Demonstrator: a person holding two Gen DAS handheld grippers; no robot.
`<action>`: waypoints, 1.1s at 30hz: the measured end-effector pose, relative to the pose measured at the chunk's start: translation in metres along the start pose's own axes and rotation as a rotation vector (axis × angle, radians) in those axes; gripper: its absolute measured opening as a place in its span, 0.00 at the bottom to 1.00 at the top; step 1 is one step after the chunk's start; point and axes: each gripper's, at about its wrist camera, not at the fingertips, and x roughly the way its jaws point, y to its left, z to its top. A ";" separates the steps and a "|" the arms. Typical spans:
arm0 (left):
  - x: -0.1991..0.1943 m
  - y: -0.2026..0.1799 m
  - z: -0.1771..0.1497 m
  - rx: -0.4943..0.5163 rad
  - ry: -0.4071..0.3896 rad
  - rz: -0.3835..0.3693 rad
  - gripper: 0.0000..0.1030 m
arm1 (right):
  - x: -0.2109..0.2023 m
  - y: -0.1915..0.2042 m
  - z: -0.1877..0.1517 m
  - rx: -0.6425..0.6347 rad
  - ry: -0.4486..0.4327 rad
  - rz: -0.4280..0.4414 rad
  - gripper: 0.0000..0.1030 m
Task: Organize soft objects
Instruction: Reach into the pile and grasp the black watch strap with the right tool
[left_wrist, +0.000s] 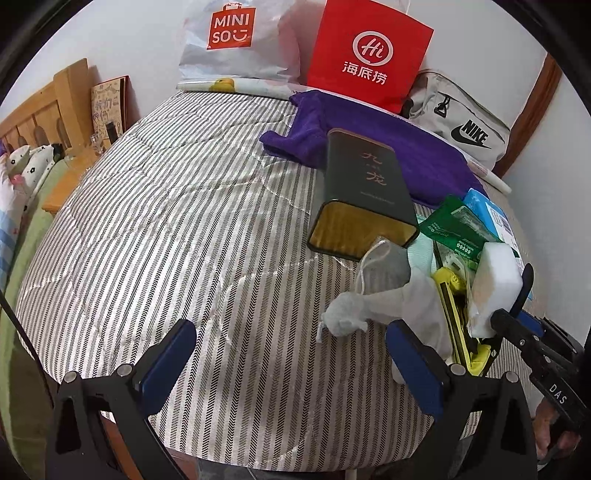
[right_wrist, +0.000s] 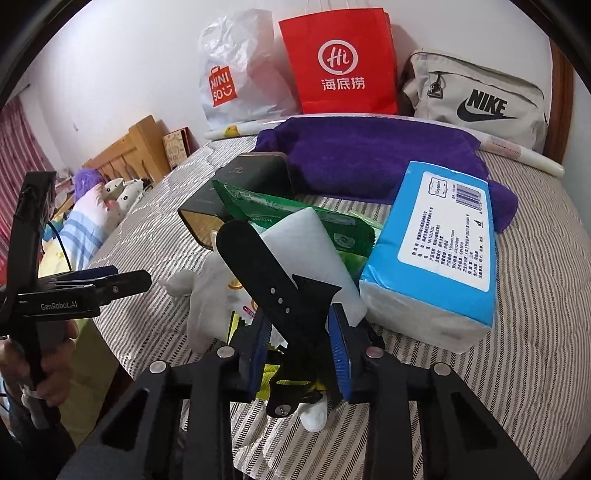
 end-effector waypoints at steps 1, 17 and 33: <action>0.000 0.000 0.000 0.001 0.000 -0.001 1.00 | 0.000 0.000 0.000 0.001 0.000 0.001 0.29; -0.004 -0.004 -0.002 0.006 -0.002 0.001 1.00 | 0.001 -0.003 -0.007 0.011 0.048 0.026 0.29; -0.004 -0.008 -0.003 0.018 0.003 0.020 1.00 | -0.017 -0.016 -0.006 0.064 0.010 0.096 0.13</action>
